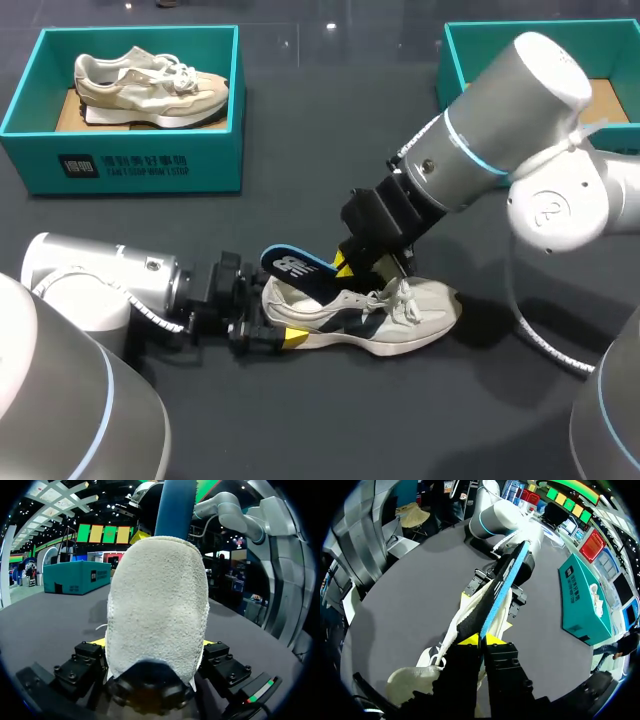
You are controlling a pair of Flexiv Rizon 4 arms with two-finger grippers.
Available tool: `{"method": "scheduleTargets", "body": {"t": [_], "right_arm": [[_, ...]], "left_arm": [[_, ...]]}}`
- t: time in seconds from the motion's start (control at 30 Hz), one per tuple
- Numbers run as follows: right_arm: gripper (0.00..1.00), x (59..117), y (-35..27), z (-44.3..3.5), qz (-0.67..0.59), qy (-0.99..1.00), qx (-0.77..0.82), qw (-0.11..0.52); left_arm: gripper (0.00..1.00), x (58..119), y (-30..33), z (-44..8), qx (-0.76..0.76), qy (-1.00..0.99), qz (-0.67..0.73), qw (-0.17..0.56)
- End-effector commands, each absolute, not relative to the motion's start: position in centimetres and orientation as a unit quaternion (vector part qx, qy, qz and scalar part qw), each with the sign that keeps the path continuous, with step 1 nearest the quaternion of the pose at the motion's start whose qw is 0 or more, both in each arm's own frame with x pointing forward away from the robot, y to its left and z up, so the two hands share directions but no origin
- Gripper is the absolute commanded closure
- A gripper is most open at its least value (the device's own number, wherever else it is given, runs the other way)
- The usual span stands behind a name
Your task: Take the shoe out of the shoebox, open the shoe tongue, remove and reinsert the insole, then place the shoe into the shoebox
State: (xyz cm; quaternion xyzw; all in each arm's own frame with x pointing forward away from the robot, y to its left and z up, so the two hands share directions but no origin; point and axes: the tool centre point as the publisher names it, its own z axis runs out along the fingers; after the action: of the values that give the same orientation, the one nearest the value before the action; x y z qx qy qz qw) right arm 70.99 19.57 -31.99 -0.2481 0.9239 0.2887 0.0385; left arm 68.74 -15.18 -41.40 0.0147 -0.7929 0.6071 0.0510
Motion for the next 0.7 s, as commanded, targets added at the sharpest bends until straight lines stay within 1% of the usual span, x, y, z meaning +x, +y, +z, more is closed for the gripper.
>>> {"method": "scheduleTargets", "body": {"t": [0.03, 0.2, 0.23, 0.3, 0.33, 0.4, 0.47, 0.53, 0.6, 0.67, 0.7], "right_arm": [[1.00, 71.4, 20.7, -31.7, 0.261, 0.933, -0.246, 0.010], [1.00, 71.0, 20.3, -31.2, 0.262, 0.940, -0.218, 0.009], [0.98, 71.0, 20.3, -31.1, 0.259, 0.943, -0.210, 0.006], [0.68, 70.9, 20.3, -31.0, 0.256, 0.946, -0.197, 0.000], [0.60, 70.9, 20.3, -30.9, 0.251, 0.949, -0.189, -0.003], [0.49, 70.9, 20.3, -30.8, 0.250, 0.951, -0.180, -0.004], [0.33, 70.8, 20.3, -30.7, 0.247, 0.954, -0.169, -0.006], [0.30, 70.7, 20.3, -30.6, 0.244, 0.957, -0.155, -0.010], [0.24, 70.5, 20.3, -30.5, 0.242, 0.960, -0.136, -0.021], [0.13, 70.5, 20.4, -30.4, 0.231, 0.966, -0.112, -0.032], [0.14, 70.5, 20.5, -30.3, 0.232, 0.966, -0.107, -0.036]], "left_arm": [[1.00, 68.7, -15.2, -41.5, 0.015, -0.793, 0.606, 0.051], [1.00, 68.7, -15.2, -41.5, 0.015, -0.793, 0.606, 0.051], [1.00, 68.7, -15.2, -41.5, 0.015, -0.793, 0.606, 0.051], [1.00, 68.7, -15.2, -41.5, 0.015, -0.793, 0.606, 0.051], [1.00, 68.7, -15.2, -41.5, 0.015, -0.793, 0.606, 0.051], [1.00, 68.7, -15.2, -41.5, 0.015, -0.793, 0.606, 0.051], [1.00, 68.7, -15.2, -41.5, 0.015, -0.793, 0.606, 0.051], [1.00, 68.7, -15.2, -41.5, 0.015, -0.793, 0.606, 0.051], [1.00, 68.7, -15.2, -41.5, 0.015, -0.793, 0.606, 0.051], [1.00, 68.7, -15.2, -41.5, 0.015, -0.793, 0.606, 0.051], [1.00, 68.7, -15.2, -41.5, 0.015, -0.793, 0.606, 0.051]]}}
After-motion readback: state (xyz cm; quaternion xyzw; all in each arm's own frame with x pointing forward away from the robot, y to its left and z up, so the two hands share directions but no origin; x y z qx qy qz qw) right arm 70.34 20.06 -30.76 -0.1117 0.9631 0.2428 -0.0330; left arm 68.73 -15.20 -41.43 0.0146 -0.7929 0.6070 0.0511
